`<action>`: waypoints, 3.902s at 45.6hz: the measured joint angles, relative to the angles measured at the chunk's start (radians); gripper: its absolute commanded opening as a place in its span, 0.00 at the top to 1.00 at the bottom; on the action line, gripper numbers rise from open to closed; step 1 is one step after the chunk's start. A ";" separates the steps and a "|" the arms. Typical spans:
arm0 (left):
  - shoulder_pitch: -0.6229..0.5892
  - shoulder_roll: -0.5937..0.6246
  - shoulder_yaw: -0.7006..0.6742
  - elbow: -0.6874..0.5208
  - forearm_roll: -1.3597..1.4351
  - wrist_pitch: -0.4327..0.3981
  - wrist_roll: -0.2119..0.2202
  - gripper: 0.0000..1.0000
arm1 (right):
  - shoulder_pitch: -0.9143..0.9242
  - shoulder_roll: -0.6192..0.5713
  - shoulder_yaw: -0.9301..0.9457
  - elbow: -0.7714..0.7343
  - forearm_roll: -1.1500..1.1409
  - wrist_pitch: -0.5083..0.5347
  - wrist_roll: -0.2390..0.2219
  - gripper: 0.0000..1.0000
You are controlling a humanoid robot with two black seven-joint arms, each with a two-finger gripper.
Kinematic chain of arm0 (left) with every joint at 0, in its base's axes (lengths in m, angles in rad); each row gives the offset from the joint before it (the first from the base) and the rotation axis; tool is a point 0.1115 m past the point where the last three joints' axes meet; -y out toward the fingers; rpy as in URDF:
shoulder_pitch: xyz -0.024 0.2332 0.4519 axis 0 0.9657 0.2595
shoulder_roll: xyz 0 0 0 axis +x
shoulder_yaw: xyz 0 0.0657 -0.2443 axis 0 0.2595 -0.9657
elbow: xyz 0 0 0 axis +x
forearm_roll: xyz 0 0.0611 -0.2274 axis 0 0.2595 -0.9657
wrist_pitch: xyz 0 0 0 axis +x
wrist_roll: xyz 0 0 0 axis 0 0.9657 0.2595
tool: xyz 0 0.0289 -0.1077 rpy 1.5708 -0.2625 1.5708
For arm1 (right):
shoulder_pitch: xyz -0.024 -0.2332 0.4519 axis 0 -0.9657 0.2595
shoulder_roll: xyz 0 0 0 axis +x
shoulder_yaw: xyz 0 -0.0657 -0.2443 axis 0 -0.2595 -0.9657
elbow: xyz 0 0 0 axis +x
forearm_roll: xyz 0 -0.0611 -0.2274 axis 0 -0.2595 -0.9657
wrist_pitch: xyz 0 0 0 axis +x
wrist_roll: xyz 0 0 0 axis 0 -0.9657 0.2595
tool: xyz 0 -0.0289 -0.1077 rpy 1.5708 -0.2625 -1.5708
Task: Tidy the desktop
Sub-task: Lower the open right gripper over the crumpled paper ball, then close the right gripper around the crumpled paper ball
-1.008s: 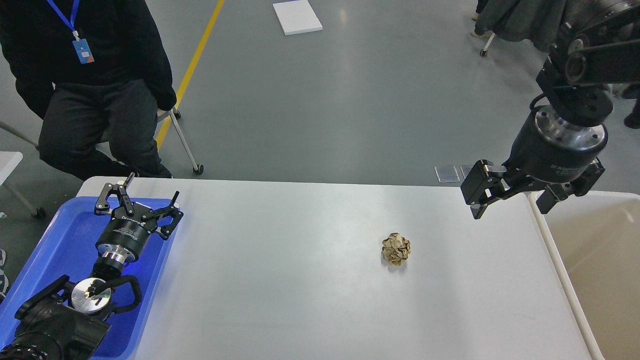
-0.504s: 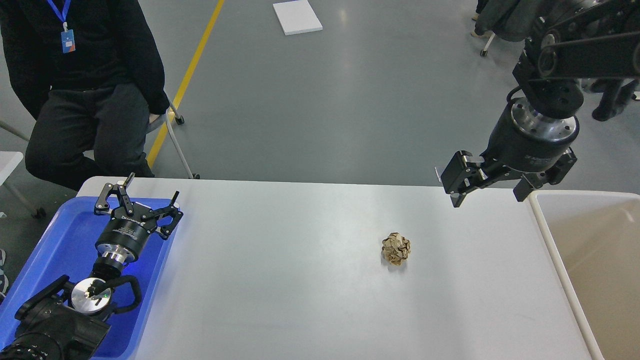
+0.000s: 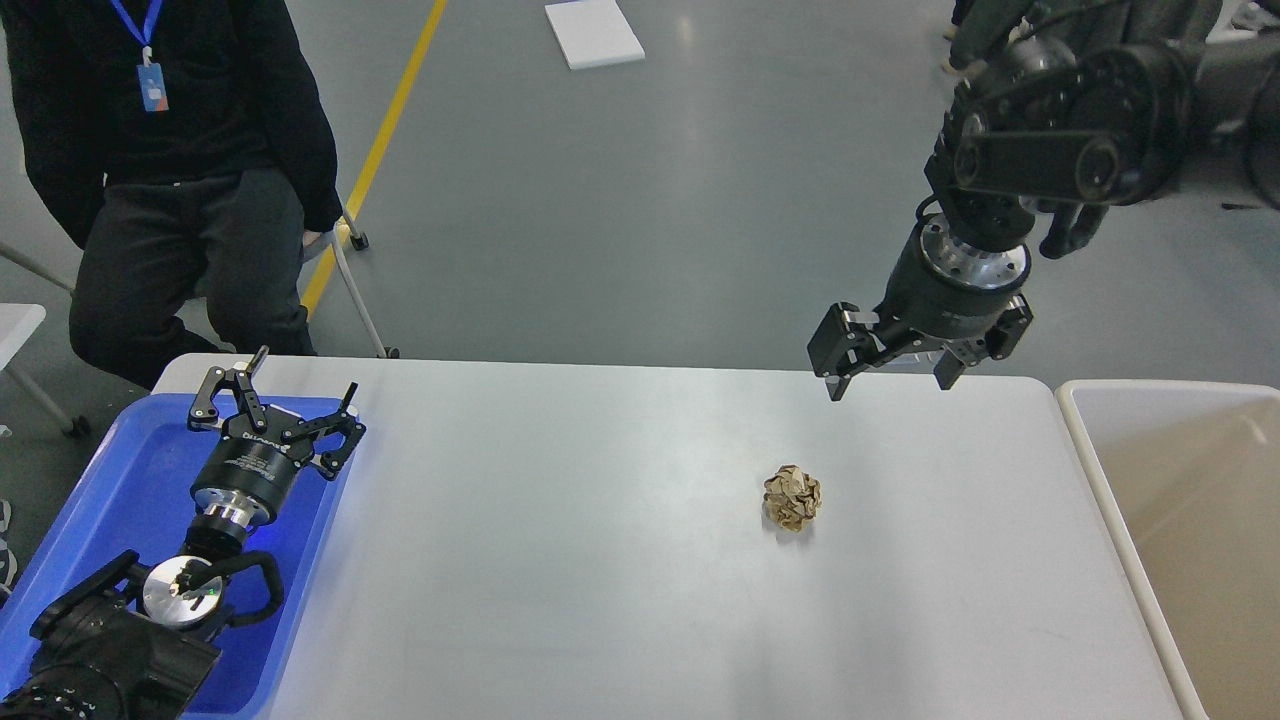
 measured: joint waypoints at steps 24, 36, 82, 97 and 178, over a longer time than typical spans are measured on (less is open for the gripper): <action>0.000 0.000 0.000 0.000 0.001 0.000 0.001 0.00 | -0.342 0.056 0.065 -0.250 -0.020 -0.170 -0.005 0.00; 0.000 0.000 0.000 0.000 0.002 0.000 0.001 0.00 | -0.499 0.059 0.115 -0.322 -0.023 -0.394 -0.018 0.00; 0.000 0.000 0.000 0.000 0.000 0.000 0.000 0.00 | -0.862 0.061 0.338 -0.493 -0.159 -0.669 -0.022 0.00; 0.000 0.000 0.000 0.000 0.000 0.000 0.000 0.00 | -0.888 0.061 0.357 -0.501 -0.191 -0.671 -0.022 0.00; 0.000 0.000 0.000 0.000 0.000 0.000 0.000 0.00 | -0.941 0.061 0.408 -0.499 -0.288 -0.669 -0.010 1.00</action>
